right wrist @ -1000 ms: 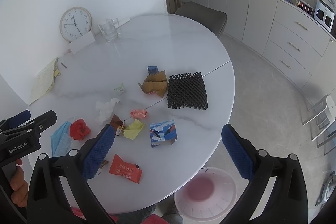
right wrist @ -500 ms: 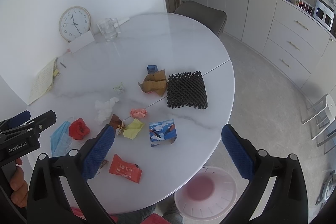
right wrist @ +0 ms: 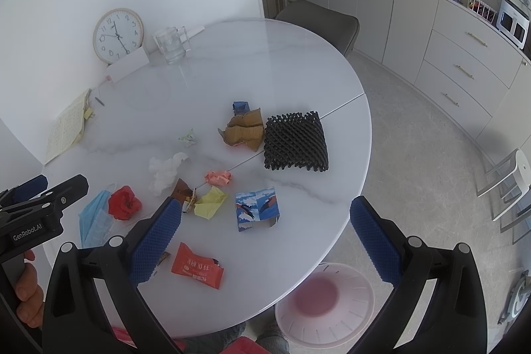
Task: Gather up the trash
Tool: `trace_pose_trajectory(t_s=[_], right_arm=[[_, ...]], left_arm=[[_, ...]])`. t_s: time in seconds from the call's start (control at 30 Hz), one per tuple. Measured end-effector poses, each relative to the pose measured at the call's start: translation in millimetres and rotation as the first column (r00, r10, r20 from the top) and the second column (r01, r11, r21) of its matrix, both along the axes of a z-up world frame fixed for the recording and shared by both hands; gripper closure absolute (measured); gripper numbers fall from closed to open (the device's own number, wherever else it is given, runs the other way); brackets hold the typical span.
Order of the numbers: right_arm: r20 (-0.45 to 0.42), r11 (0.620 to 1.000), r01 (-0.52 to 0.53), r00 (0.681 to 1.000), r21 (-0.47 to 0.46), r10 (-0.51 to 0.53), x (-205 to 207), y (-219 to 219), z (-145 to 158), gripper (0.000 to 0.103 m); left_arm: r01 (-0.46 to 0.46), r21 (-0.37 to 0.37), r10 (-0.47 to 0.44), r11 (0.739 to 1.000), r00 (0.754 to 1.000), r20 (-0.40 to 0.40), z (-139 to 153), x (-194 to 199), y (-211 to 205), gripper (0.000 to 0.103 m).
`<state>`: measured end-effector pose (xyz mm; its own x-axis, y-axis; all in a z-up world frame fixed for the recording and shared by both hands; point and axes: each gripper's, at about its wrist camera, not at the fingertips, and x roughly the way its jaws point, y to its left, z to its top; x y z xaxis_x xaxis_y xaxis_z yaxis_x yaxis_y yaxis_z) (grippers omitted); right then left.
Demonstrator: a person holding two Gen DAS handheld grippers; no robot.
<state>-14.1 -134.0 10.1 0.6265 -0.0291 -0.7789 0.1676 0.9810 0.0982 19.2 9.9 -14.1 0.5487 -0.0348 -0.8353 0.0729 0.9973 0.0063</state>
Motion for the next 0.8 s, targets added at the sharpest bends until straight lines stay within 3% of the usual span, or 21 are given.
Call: trace_pose_trajectory(t_s=[0.8], right_arm=[[-0.008,1.000,-0.002,1.000,-0.002,0.002,0.6,2.6,0.7,0.002]], left_arm=[[-0.005,-0.001,0.005,1.000,1.000,-0.005,-3.9,-2.6,5.4,0.007]])
